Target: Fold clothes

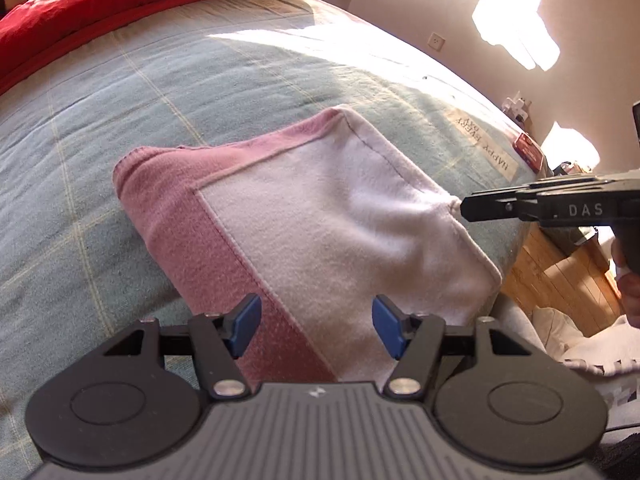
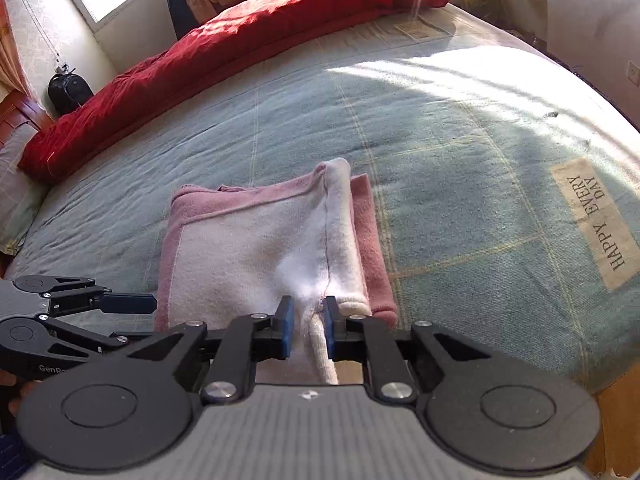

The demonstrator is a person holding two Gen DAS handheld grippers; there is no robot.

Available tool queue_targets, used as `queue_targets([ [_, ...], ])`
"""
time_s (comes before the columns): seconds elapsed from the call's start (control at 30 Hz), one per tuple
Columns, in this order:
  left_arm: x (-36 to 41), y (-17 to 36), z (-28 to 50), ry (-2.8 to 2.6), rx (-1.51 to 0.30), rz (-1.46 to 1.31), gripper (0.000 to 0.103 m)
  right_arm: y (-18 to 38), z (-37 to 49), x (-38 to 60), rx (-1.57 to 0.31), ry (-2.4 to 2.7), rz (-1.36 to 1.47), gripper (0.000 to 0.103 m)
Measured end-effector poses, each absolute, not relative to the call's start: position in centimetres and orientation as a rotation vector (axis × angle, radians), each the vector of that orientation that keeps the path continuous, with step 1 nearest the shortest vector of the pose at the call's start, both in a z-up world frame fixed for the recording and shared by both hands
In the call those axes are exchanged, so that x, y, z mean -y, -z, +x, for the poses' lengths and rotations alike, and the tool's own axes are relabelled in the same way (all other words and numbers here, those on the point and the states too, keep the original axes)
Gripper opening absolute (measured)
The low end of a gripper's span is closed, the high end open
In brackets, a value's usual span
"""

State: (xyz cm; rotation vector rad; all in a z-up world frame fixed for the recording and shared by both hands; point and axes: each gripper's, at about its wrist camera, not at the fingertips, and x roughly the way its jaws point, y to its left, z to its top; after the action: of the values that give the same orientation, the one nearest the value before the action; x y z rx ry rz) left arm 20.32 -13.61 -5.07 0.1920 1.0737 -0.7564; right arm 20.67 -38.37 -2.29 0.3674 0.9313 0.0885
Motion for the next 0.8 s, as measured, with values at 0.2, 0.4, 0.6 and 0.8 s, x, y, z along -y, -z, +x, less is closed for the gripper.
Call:
queue_targets([
  [0.2,14.8,6.8,21.0,0.758,-1.081,0.223,0.067,3.7,22.6,38.7,-0.93,-0.123,0.436,0.018],
  [0.4,13.8,6.9,21.2,0.81,-1.081,0.202,0.069,8.3,23.6,37.7,-1.024,-0.111,0.335,0.005],
  [0.6,13.0,5.5,21.8,0.81,-1.055,0.2,0.067,5.6,23.6,38.3,-0.946,-0.127,0.343,0.011],
  [0.8,12.7,3.9,25.0,0.766,-0.966,0.197,0.067,3.5,27.9,38.2,-0.879,-0.109,0.325,0.013],
])
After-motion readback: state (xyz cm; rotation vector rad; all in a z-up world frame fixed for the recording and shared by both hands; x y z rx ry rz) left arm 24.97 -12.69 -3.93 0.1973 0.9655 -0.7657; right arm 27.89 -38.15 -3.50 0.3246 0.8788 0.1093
